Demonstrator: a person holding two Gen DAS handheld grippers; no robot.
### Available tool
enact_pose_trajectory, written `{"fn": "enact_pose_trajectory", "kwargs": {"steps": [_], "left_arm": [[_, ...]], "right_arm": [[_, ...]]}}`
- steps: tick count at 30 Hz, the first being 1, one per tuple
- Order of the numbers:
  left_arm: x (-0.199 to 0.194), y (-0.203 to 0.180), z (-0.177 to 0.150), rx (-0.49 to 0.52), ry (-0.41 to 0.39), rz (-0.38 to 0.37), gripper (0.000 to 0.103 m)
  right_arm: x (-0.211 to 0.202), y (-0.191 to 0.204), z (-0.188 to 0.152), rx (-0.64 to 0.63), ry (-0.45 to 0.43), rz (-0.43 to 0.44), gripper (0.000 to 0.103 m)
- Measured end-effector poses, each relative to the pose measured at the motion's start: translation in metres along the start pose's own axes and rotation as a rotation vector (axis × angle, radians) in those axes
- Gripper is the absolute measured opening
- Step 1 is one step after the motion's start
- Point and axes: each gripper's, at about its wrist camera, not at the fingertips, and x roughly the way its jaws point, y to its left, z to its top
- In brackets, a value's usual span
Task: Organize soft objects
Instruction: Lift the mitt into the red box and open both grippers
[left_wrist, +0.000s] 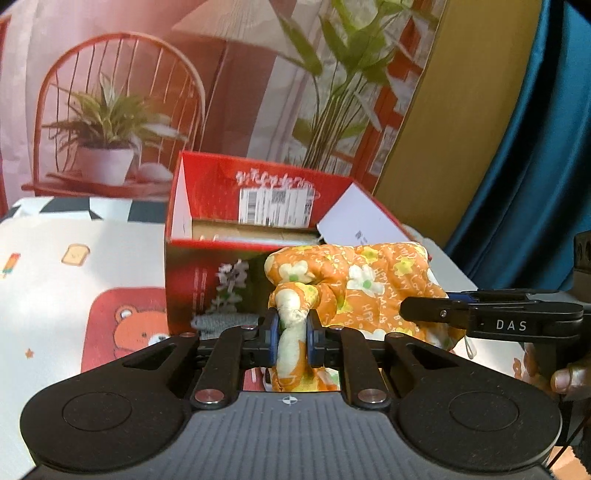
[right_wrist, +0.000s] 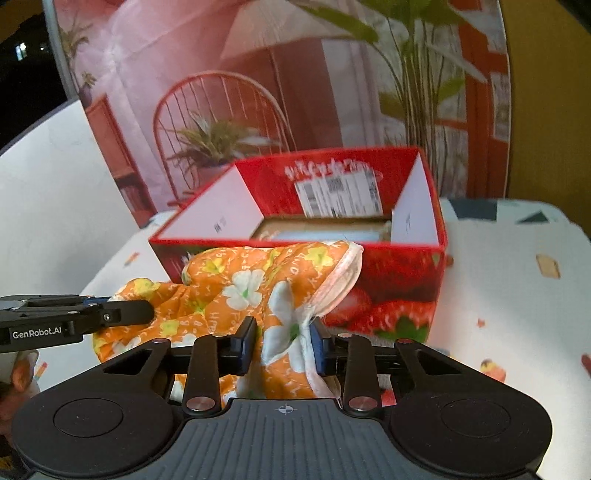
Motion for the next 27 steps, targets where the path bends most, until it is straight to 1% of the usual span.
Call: {"fn": "enact_pose_trajectory", "kwargs": {"steps": [8, 14, 20, 27], "left_arm": [[-0.012, -0.005, 0.011, 0.025, -0.063, 0.006, 0.015], [-0.019, -0.007, 0.018, 0.034, -0.095, 0.008, 0.015], [-0.017, -0.006, 0.029, 0.058, -0.122, 0.017, 0.015], [-0.009, -0.004, 0.047, 0.079, -0.155, 0.046, 0.015]], "right_arm": [[-0.011, 0.008, 0.014, -0.043, -0.055, 0.006, 0.027], [-0.011, 0.01, 0.021, -0.055, -0.071, 0.01, 0.027], [-0.008, 0.009, 0.033, -0.073, -0.086, 0.019, 0.027], [0.003, 0.013, 0.052, -0.132, -0.105, 0.021, 0.026]]}}
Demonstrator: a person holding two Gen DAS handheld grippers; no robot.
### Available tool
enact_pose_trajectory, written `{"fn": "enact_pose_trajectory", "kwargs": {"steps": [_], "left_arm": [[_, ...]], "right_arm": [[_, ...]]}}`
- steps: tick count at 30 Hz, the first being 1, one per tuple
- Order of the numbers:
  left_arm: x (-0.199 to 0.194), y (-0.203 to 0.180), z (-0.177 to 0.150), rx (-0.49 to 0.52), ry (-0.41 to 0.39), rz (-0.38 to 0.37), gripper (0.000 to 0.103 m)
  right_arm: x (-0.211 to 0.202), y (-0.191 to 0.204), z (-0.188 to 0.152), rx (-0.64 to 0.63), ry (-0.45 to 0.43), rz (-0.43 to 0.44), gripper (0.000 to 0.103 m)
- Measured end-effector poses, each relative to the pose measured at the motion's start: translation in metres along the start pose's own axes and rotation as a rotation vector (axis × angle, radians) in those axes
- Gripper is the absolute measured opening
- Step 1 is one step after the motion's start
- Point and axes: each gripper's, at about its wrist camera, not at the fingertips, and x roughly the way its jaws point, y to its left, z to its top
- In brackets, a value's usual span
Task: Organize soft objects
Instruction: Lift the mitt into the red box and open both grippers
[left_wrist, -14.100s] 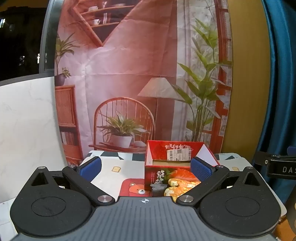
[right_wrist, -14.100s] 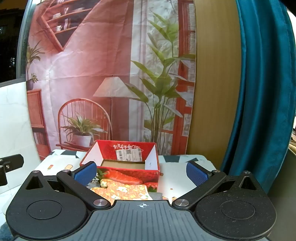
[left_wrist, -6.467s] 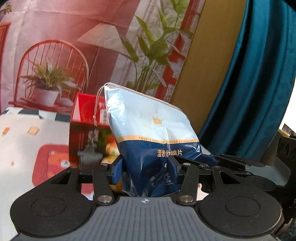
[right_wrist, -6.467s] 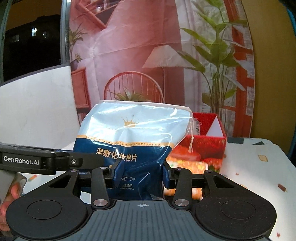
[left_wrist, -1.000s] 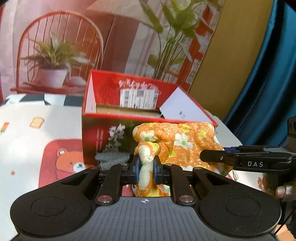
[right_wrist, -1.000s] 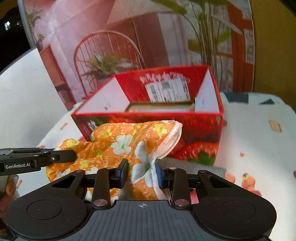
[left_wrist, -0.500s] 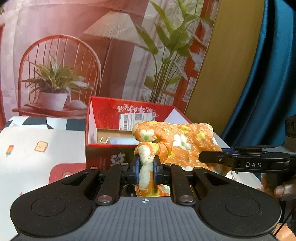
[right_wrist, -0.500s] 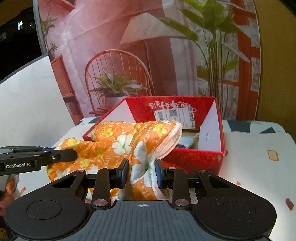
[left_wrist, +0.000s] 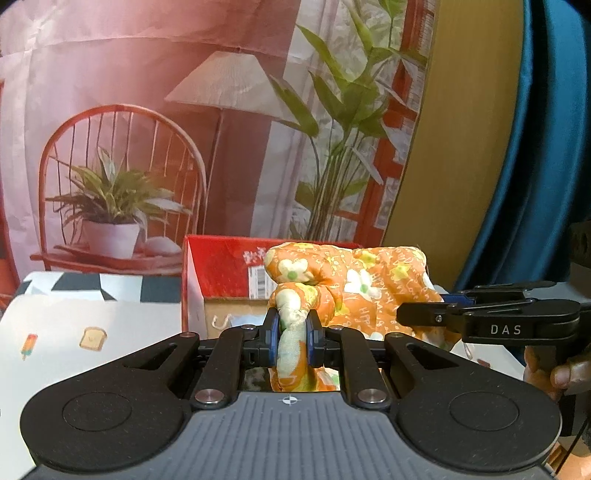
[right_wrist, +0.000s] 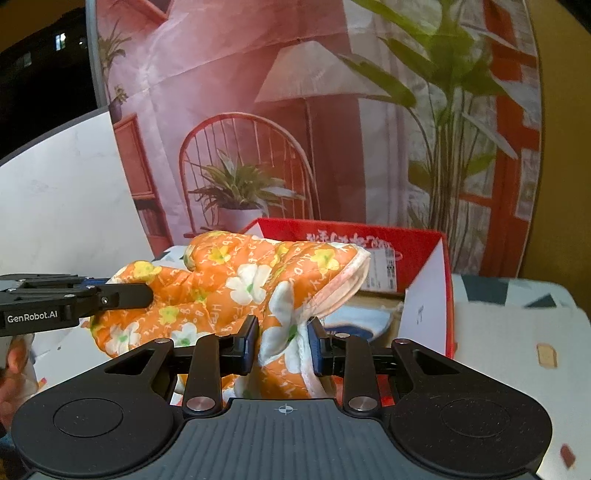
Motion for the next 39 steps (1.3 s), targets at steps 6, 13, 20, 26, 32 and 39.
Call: {"fn": "enact_pose_trajectory", "kwargs": {"steps": [6, 13, 20, 26, 32, 39], "left_arm": [[0.022, 0.002, 0.025, 0.011, -0.036, 0.027, 0.015], [0.081, 0.005, 0.049, 0.028, 0.006, 0.061, 0.015], [0.15, 0.016, 0.04, -0.016, 0.225, 0.033, 0.015], [0.175, 0.018, 0.022, 0.046, 0.359, 0.011, 0.015], [0.186, 0.026, 0.013, 0.059, 0.432, 0.016, 0.016], [0.185, 0.015, 0.013, 0.109, 0.45, 0.048, 0.017]], "right_arm": [[0.018, -0.007, 0.029, -0.032, -0.031, -0.011, 0.025], [0.056, -0.022, 0.059, -0.1, -0.047, -0.088, 0.025], [0.109, -0.045, 0.045, -0.112, 0.079, -0.168, 0.025], [0.136, -0.059, 0.022, -0.072, 0.207, -0.179, 0.025], [0.152, -0.06, 0.006, -0.036, 0.294, -0.161, 0.025], [0.161, -0.067, 0.002, 0.072, 0.337, -0.146, 0.025]]}}
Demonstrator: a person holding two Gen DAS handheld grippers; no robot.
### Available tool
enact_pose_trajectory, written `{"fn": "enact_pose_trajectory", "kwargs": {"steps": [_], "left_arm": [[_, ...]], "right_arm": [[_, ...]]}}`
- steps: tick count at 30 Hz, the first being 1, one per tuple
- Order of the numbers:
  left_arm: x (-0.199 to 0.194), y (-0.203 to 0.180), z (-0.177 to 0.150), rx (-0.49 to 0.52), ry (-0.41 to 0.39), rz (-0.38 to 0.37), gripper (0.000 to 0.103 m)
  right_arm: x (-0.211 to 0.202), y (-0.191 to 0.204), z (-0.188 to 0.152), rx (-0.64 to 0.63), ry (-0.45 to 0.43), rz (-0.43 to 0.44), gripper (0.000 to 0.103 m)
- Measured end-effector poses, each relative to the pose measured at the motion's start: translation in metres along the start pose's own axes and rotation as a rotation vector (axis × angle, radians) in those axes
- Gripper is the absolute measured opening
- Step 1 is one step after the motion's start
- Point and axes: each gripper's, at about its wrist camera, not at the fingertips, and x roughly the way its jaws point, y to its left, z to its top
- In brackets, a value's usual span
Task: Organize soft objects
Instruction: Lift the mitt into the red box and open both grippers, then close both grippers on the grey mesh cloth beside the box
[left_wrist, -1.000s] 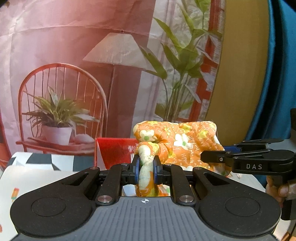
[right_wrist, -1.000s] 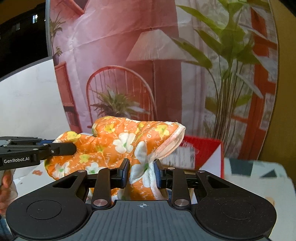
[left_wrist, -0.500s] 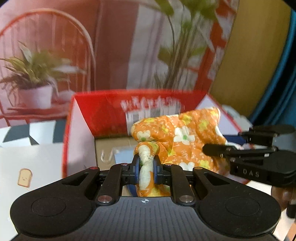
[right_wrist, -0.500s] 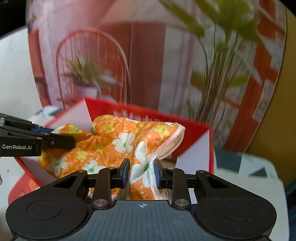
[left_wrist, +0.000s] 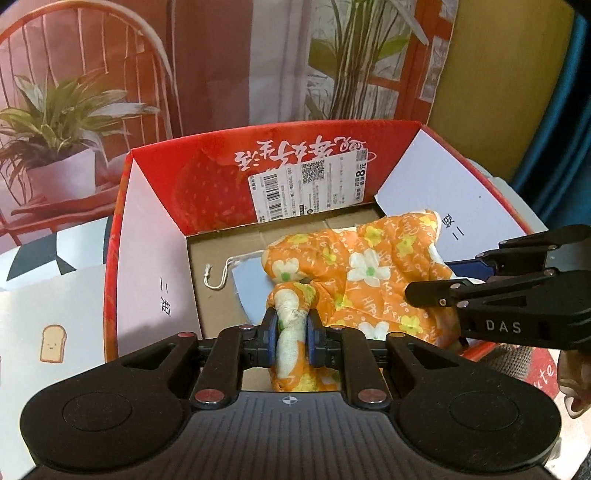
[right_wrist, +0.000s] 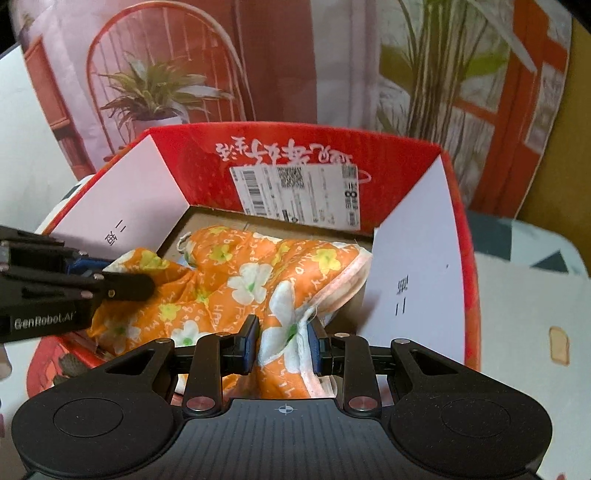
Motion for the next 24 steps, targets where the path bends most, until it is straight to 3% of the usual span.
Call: {"fn": "enact_pose_trajectory", "kwargs": {"steps": [4, 8, 12, 19, 24], "left_arm": [[-0.001, 0.0, -0.002, -0.001, 0.005, 0.006, 0.023], [-0.009, 0.002, -0.001, -0.02, -0.03, 0.007, 0.051], [-0.026, 0.002, 0.0, -0.031, -0.083, -0.008, 0.053], [-0.066, 0.0, -0.014, -0.062, -0.162, -0.033, 0.055], [-0.09, -0.002, -0.04, -0.096, -0.185, -0.06, 0.055]], "right_arm": [[0.003, -0.004, -0.001, 0.033, 0.01, 0.002, 0.026], [0.002, -0.009, -0.004, 0.071, 0.006, -0.001, 0.034], [-0.009, -0.01, -0.009, 0.084, -0.053, -0.002, 0.038], [-0.051, -0.012, -0.019, 0.072, -0.218, -0.007, 0.058], [-0.083, -0.013, -0.036, 0.088, -0.311, 0.008, 0.058]]}}
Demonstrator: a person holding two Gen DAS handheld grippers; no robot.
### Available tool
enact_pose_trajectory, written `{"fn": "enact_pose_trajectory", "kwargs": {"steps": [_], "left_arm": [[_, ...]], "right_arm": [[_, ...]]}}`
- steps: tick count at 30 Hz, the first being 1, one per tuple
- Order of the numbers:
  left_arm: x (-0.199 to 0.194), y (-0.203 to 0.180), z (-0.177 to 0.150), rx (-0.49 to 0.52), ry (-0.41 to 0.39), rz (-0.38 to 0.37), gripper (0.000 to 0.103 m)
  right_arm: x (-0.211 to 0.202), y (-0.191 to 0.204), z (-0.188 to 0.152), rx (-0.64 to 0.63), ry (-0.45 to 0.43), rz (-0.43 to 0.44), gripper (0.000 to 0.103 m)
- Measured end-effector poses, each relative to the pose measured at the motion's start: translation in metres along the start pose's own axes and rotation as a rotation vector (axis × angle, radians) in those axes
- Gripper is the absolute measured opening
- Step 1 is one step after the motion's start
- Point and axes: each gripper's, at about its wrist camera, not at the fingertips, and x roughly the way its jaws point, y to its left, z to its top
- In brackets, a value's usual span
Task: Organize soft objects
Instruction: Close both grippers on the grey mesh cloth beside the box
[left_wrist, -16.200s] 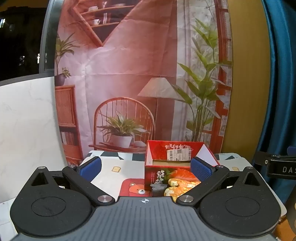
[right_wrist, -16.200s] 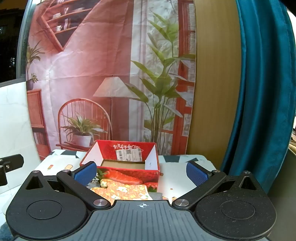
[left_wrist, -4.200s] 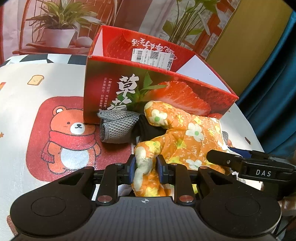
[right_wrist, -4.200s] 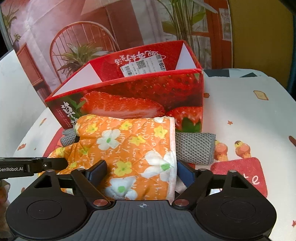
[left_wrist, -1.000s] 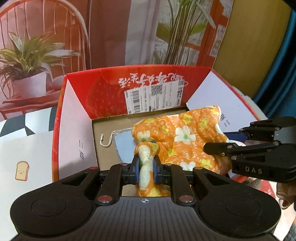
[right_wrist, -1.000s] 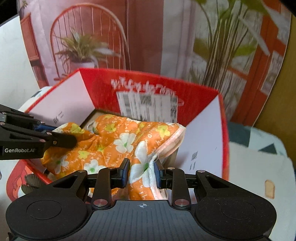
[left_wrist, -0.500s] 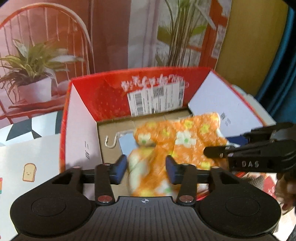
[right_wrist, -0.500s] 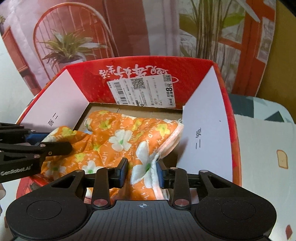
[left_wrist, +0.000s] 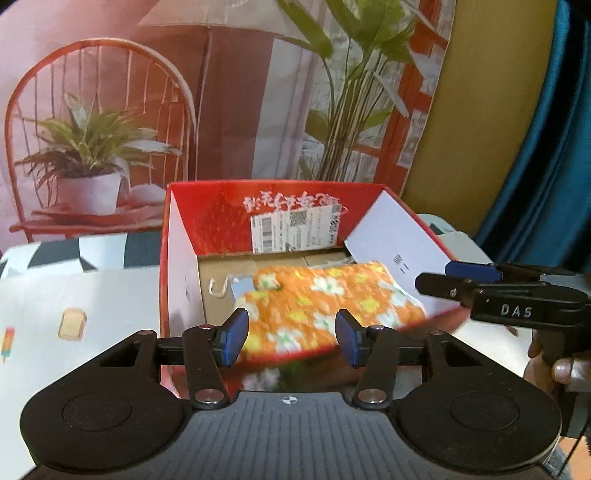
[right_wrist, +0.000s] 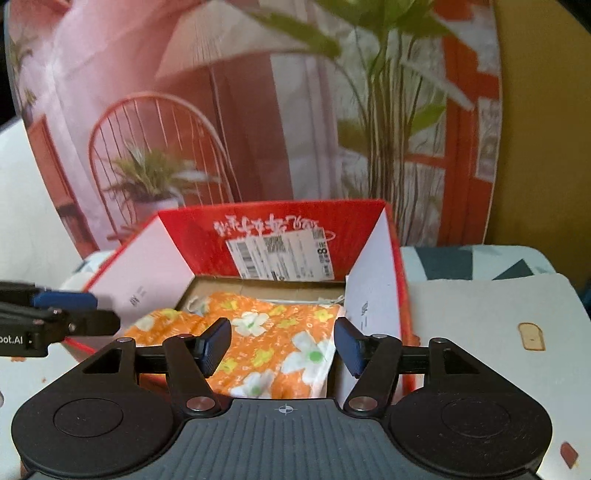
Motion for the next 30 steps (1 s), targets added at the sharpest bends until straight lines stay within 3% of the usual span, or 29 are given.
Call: {"fn": "enact_pose_trajectory", "kwargs": {"steps": [6, 10, 18, 30], "left_arm": [[-0.023, -0.002, -0.04, -0.028, 0.023, -0.037, 0.055], [-0.032, -0.005, -0.065, -0.037, 0.037, -0.046, 0.055], [-0.035, -0.011, -0.098, -0.08, 0.067, -0.073, 0.053], [-0.035, 0.01, -0.108, -0.222, 0.051, -0.039, 0.051]], "right_arm": [[-0.041, 0.007, -0.024, -0.022, -0.081, 0.04, 0.058], [-0.057, 0.012, -0.045, -0.033, -0.087, 0.051, 0.058], [-0.073, 0.025, -0.089, -0.078, -0.044, 0.059, 0.058], [-0.058, 0.011, -0.123, 0.036, 0.059, 0.018, 0.058]]}}
